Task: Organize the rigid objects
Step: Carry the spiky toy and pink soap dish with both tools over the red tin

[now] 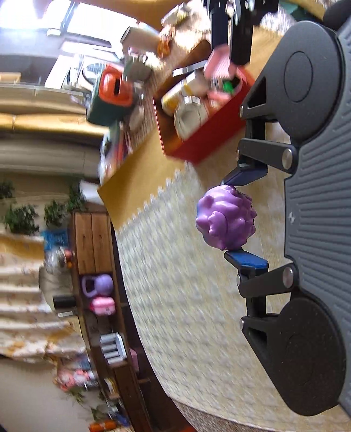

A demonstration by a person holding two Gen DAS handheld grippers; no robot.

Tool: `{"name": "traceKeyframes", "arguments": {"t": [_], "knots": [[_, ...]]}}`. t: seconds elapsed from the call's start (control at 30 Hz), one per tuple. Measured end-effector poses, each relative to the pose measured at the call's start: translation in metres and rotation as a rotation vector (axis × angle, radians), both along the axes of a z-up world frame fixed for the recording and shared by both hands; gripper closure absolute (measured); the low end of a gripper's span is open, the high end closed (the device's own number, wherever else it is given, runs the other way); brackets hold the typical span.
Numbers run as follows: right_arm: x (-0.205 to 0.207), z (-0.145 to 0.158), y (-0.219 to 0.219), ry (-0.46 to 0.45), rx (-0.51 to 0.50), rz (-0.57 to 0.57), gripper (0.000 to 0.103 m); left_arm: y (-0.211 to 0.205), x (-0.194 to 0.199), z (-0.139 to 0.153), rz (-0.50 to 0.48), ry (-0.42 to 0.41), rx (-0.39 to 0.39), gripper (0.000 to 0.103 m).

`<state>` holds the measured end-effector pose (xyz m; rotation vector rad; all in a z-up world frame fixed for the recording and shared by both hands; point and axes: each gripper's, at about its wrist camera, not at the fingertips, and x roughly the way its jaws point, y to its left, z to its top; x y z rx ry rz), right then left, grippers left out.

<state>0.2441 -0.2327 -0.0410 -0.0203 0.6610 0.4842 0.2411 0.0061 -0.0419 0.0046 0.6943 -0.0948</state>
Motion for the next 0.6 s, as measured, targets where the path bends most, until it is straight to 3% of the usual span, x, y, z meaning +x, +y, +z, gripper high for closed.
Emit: {"name": "traceKeyframes", "arguments": {"t": [0.23,0.6], "knots": [[0.005,-0.003,-0.033,-0.007,-0.012,-0.066,0.056,-0.054,0.008,0.011,-0.110,-0.005,-0.009,0.052],[0.025,-0.016,-0.085,-0.008,-0.055,-0.177,0.056,-0.135,0.037,-0.002,-0.259,0.038,0.034,0.052]]}}
